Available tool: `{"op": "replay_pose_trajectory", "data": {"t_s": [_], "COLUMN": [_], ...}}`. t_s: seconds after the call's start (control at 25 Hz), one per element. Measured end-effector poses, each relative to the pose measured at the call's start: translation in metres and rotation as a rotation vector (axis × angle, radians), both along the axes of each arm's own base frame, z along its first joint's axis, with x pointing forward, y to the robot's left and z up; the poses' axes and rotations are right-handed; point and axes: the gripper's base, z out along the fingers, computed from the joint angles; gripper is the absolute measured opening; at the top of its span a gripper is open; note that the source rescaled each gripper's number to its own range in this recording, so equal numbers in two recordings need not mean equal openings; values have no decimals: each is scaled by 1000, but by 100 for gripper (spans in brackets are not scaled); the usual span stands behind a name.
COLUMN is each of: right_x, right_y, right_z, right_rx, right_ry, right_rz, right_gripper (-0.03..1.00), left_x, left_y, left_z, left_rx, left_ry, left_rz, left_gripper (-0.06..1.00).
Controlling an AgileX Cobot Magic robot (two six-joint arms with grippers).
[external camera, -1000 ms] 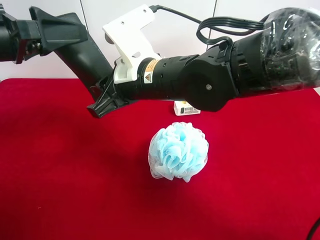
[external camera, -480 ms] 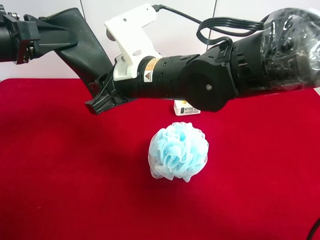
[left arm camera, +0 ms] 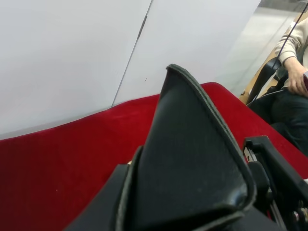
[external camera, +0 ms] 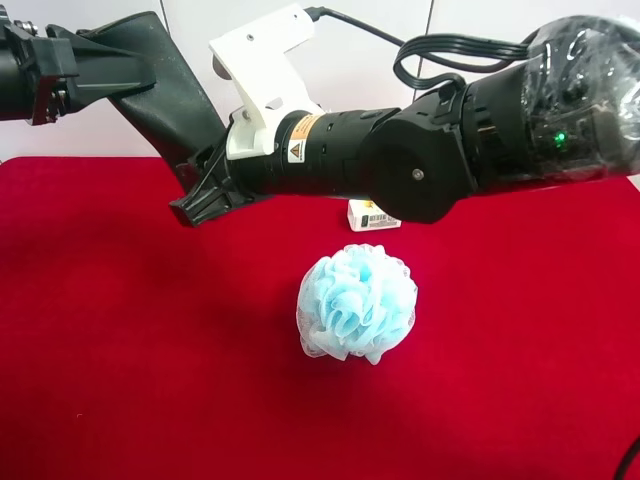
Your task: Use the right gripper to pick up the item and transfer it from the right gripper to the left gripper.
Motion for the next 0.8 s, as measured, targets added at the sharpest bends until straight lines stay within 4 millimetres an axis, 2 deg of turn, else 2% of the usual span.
{"op": "replay_pose_trajectory", "data": {"t_s": [0.08,0.16,0.24,0.36,0.64,0.8], "right_x": [0,0,0,0,-2,-5], "right_y": [0,0,0,0,-1,-6], "right_z": [1,1,0,0,-3,5], "right_rx": [5,5,3,-3,-31,-6], "right_ry": [-4,-4,-3,1,33,98], "right_rz": [1,1,1,2,1,-36], "right_gripper": [47,72,87,93,94,94], "left_x": [-1,-2,-2,-2,-2,-2], "left_y": [-1,-2,-2,-2,-2,-2], "left_z": [1,1,1,1,1,1], "left_rx": [-7,-14,-14,-14,-14,-14], "left_ry": [-2,-5,-5,-5,-5,-5], "left_rz": [-18,-33,-34,-34,-34,-34], "left_gripper": [2,2,2,2,1,1]}}
